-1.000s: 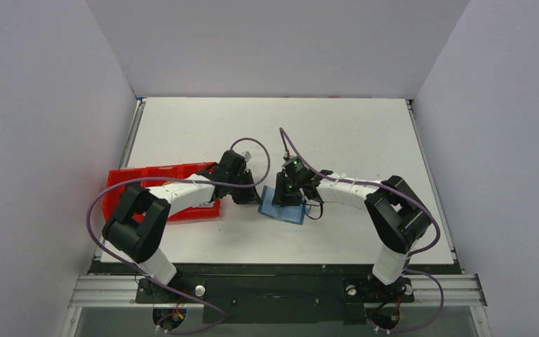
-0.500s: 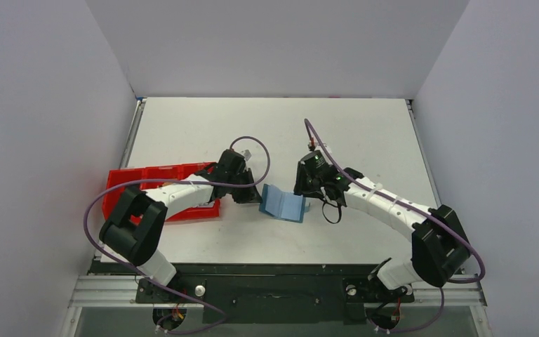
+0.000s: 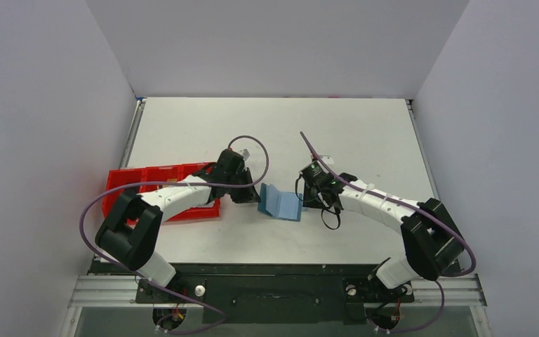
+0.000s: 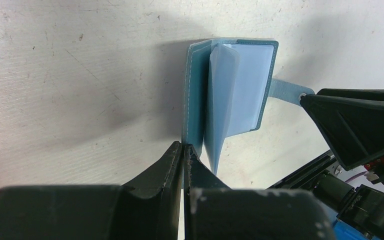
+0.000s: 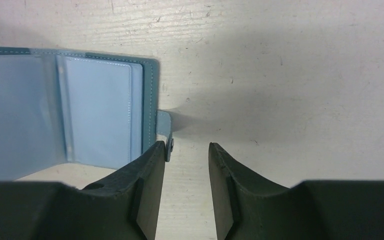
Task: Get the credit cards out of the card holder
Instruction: Close the card holder at the center of the board.
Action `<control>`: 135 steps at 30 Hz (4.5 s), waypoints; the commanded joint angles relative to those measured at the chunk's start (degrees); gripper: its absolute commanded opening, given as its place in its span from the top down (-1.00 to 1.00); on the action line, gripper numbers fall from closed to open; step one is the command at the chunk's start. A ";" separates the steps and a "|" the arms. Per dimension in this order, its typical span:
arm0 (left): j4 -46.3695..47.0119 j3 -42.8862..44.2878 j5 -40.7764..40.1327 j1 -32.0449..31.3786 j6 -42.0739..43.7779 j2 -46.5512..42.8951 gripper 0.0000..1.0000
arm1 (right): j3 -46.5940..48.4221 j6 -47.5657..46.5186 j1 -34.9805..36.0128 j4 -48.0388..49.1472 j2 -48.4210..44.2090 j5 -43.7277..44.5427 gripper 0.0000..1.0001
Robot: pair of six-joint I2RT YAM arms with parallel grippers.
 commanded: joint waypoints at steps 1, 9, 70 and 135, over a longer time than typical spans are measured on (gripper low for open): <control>0.30 0.71 -0.90 -0.45 -0.16 -2.77 1.00 | 0.82 0.02 -0.05 1.96 1.04 0.29 0.35; -0.49 0.78 -1.28 -0.45 0.00 -3.95 1.00 | 1.49 0.80 0.00 3.68 3.05 -0.93 0.90; 11.65 9.50 2.94 -9.57 -7.15 13.56 0.07 | -0.70 3.44 0.29 9.14 -0.07 -4.09 1.00; 1.55 3.14 0.59 0.67 0.23 -4.73 -0.21 | -1.34 6.19 -1.83 22.44 8.15 -18.95 0.35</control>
